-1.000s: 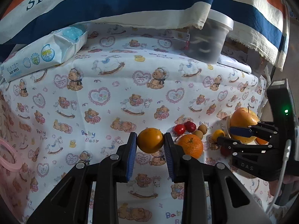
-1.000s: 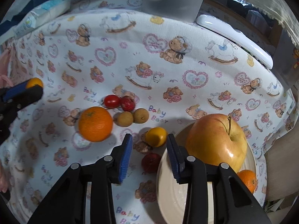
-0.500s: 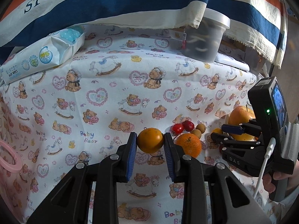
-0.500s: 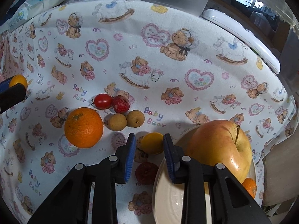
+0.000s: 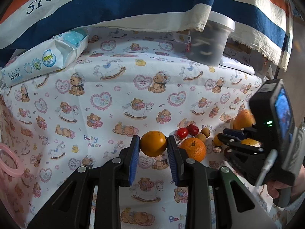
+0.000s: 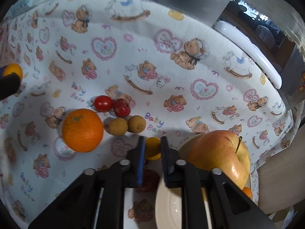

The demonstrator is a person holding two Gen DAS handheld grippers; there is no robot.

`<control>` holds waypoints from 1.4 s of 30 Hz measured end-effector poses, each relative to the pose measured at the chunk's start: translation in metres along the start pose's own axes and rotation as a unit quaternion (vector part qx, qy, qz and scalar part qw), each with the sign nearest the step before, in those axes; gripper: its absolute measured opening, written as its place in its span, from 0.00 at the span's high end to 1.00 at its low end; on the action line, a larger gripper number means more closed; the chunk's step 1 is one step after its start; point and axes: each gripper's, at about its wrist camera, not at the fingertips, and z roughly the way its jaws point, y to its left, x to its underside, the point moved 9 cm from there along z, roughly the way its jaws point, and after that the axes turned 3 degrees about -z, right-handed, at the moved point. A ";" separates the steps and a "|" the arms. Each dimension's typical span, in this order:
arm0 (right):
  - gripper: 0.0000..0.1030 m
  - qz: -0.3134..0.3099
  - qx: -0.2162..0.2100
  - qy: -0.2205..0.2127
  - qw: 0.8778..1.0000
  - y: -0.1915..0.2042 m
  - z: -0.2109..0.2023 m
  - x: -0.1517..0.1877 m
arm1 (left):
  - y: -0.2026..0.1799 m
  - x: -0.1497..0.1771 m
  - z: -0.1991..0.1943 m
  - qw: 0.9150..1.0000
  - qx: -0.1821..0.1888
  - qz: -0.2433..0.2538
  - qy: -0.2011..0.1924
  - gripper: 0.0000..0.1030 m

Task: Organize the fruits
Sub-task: 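Close the right tool on the small yellow fruit while the left tool holds the orange fruit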

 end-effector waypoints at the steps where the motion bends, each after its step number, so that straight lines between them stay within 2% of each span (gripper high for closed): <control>1: 0.91 0.006 -0.024 0.001 1.000 0.004 -0.002 0.001 | 0.000 0.000 0.000 1.000 0.000 0.000 -0.001 0.73; 5: 0.89 0.024 -0.043 -0.009 0.999 0.004 -0.010 0.001 | 0.000 -0.001 -0.002 1.000 0.001 -0.001 -0.004 0.73; 7: 0.71 0.043 -0.061 -0.010 0.997 0.001 -0.012 0.002 | 0.000 -0.001 -0.004 1.000 0.001 -0.001 -0.006 0.73; 8: 0.44 0.055 -0.063 -0.013 0.996 -0.005 -0.011 0.001 | 0.000 -0.001 -0.004 1.000 0.001 0.000 -0.007 0.73; 9: 0.30 0.061 -0.059 -0.018 0.996 -0.009 -0.012 0.000 | 0.000 -0.001 -0.005 1.000 0.000 0.000 -0.007 0.73; 11: 0.31 0.055 -0.043 -0.016 0.997 -0.015 -0.010 -0.003 | 0.000 -0.001 -0.004 1.000 0.000 0.000 -0.007 0.73; 13: 0.37 0.044 -0.036 -0.009 0.998 -0.016 -0.006 -0.006 | -0.001 0.000 -0.004 1.000 0.000 0.001 -0.006 0.73; 15: 0.50 0.032 -0.025 0.012 0.999 -0.020 0.000 -0.009 | -0.001 0.001 -0.003 1.000 -0.001 0.002 -0.005 0.73; 17: 0.58 0.013 -0.015 0.028 0.999 -0.019 0.008 -0.011 | -0.001 0.001 -0.002 1.000 -0.001 0.003 -0.003 0.73; 22: 0.59 -0.026 0.006 0.060 0.998 -0.017 0.025 -0.009 | -0.001 0.000 -0.001 1.000 0.001 0.004 -0.003 0.73; 31: 0.59 -0.057 0.033 0.066 0.996 -0.013 0.038 -0.014 | -0.001 0.000 -0.002 1.000 0.001 0.004 -0.003 0.73; 34: 0.65 -0.062 0.022 0.073 0.995 -0.007 0.044 -0.008 | -0.001 0.001 -0.002 1.000 0.000 0.004 -0.002 0.73; 42: 0.68 -0.092 0.062 0.075 0.991 0.006 0.053 -0.004 | -0.002 0.001 -0.002 1.000 0.001 0.006 0.000 0.73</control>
